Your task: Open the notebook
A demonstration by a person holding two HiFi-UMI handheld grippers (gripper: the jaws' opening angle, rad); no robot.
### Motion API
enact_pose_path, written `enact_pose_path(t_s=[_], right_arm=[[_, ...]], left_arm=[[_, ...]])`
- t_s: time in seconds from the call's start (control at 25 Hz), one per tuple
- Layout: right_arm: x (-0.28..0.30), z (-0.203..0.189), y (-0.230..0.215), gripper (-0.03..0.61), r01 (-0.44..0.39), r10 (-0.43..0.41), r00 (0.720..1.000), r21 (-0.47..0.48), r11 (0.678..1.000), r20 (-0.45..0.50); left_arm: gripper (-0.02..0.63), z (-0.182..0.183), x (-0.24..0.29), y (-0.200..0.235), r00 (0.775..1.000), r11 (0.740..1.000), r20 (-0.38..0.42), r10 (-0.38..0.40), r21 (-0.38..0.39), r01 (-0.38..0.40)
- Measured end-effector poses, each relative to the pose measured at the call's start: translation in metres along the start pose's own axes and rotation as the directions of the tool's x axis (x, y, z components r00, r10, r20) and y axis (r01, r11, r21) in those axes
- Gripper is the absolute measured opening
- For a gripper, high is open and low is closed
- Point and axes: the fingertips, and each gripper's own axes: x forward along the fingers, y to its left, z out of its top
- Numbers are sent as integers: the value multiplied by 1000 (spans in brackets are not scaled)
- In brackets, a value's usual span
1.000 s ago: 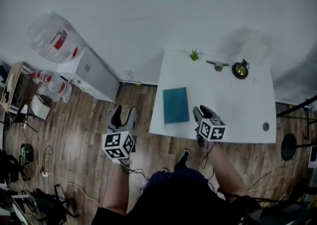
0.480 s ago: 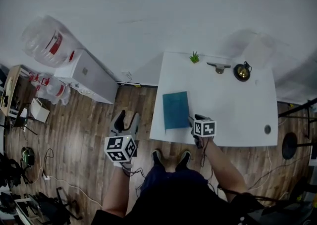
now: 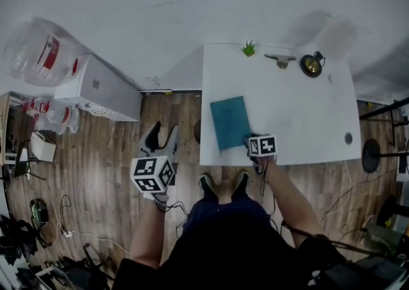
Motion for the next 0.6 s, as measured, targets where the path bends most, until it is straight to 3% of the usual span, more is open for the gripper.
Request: enact_pose_path(t_s=[0.12,0.2,0.32,0.6], right_arm=[[0,1,0,152,6,-6,1000,-6,1000,8],[-4,3,-3,107,-5,5,1000,0,1000,15],[-11,4,-8,48,-54,49,998,103,993,49],[-38,1,-4,31,-88,66,991,194,977,118]], left_arm=[[224,-4,4,9,1000,1000,-15,-20,-17,20],[224,-4,7,8,999,999,-18,-36,-21,36],[222,-2,11,4,998,998,-20,-60,-16,60],[222,5,16,-15,994,994,-13,-105,-16,105]])
